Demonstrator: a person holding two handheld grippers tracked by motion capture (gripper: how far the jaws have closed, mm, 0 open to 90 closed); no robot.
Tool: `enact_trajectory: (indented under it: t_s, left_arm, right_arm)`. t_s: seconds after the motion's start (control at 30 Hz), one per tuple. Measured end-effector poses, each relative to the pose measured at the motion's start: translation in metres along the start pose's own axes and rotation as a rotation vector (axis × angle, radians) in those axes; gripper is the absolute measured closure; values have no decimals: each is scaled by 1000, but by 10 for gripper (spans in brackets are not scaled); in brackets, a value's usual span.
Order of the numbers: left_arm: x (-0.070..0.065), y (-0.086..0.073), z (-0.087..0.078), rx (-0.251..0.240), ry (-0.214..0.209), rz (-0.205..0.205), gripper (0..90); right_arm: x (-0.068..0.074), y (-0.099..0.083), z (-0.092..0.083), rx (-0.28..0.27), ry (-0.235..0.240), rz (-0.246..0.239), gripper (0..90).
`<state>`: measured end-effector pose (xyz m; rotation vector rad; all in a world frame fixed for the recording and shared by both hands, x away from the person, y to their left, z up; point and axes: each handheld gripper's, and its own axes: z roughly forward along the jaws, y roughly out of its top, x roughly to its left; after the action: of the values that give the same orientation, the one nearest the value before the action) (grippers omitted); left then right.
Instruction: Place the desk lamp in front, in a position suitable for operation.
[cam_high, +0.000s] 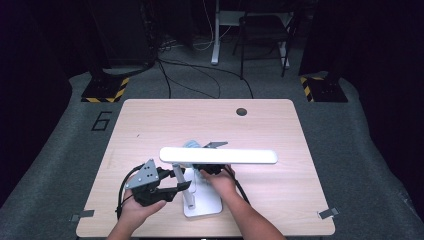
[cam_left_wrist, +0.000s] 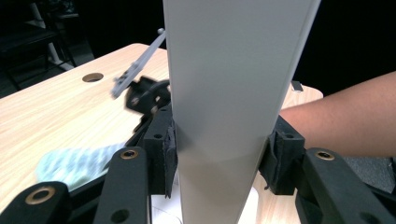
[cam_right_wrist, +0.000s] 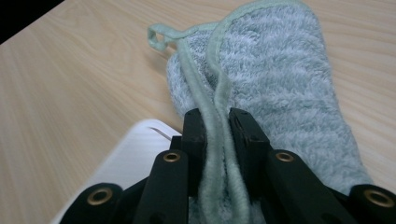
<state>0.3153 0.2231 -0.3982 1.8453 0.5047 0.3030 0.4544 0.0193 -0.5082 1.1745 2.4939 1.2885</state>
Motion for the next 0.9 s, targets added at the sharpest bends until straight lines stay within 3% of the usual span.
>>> enact_trajectory:
  t_s: [0.1,0.17,0.2,0.3,0.37,0.43,0.5,0.7,0.73,0.8,0.9]
  left_arm:
    - [-1,0,1,-2,6,-1,535]
    - [-2,0,2,-8,20,9,535]
    - [-2,0,2,-6,19,14,535]
    - [-3,0,1,2,16,4,535]
    - [-3,0,0,1,24,-4,537]
    - [-3,0,0,1,24,-5,539]
    - [-3,0,-1,0,34,-6,540]
    - [-6,0,0,2,45,-5,543]
    - [-6,0,0,0,50,-3,544]
    - [-5,0,0,2,58,2,544]
    - [-5,0,0,2,61,0,546]
  right_arm:
    - [10,4,8,-1,-14,-35,761]
    - [11,3,11,-22,-13,-28,758]
    - [10,3,11,-13,1,4,757]
    - [5,3,10,-14,35,31,758]
    - [5,4,9,-5,23,-13,759]
    - [7,4,7,8,-4,-94,759]
    - [6,3,3,18,-22,-115,759]
    - [-20,-5,-19,50,-38,-108,759]
    - [-23,-6,-23,58,-46,-83,759]
    - [-32,-10,-31,62,-58,-88,759]
    - [-44,-18,-43,55,-64,-51,762]
